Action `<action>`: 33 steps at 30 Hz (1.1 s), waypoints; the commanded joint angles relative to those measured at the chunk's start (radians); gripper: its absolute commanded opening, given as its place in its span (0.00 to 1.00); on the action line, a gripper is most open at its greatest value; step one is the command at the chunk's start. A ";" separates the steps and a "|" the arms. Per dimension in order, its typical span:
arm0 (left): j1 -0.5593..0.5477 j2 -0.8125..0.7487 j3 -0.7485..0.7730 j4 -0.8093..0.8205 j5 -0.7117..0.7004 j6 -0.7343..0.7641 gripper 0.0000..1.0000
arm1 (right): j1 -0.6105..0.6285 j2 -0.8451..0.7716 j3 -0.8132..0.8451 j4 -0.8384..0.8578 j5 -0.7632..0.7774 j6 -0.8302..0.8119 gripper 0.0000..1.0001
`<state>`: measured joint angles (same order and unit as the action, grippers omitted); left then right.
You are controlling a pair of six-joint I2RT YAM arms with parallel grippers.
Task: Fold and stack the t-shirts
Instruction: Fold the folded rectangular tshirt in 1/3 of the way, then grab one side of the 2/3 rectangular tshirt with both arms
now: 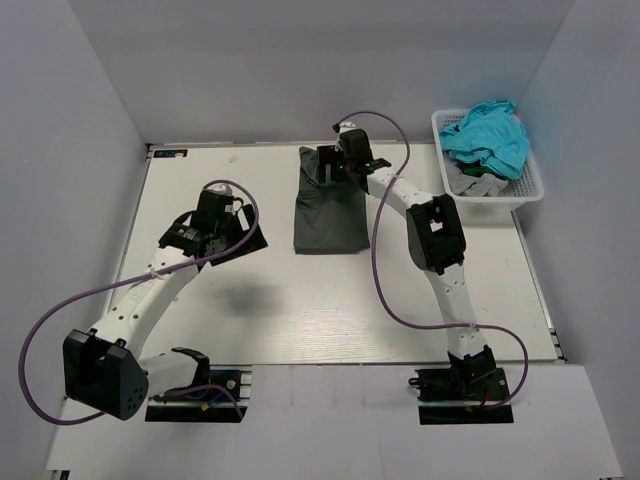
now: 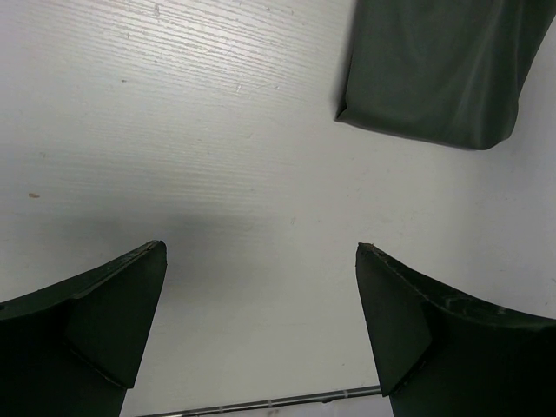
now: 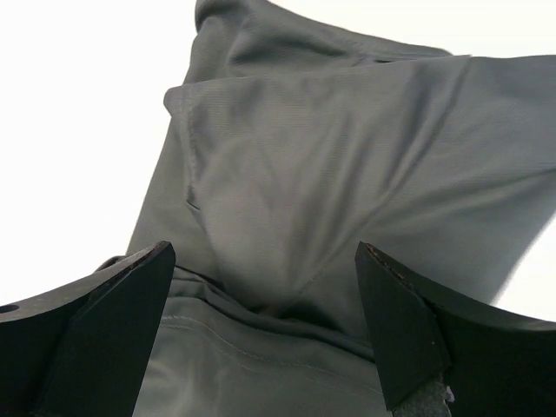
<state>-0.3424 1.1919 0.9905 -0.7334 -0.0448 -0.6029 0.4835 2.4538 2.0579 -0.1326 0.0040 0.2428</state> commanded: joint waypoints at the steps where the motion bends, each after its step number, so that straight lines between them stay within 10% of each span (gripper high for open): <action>1: 0.005 -0.008 0.030 0.014 -0.015 0.003 1.00 | -0.003 -0.129 0.007 -0.015 0.070 -0.075 0.90; 13: -0.052 0.260 0.030 0.328 0.252 0.025 1.00 | -0.029 -0.670 -0.724 -0.200 0.081 0.165 0.90; 33: -0.185 0.696 0.221 0.347 0.030 0.034 0.50 | -0.025 -0.523 -0.791 -0.236 0.048 0.124 0.85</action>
<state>-0.5186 1.8629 1.1770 -0.4030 0.0399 -0.5720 0.4541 1.9049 1.2648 -0.4011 0.0376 0.3664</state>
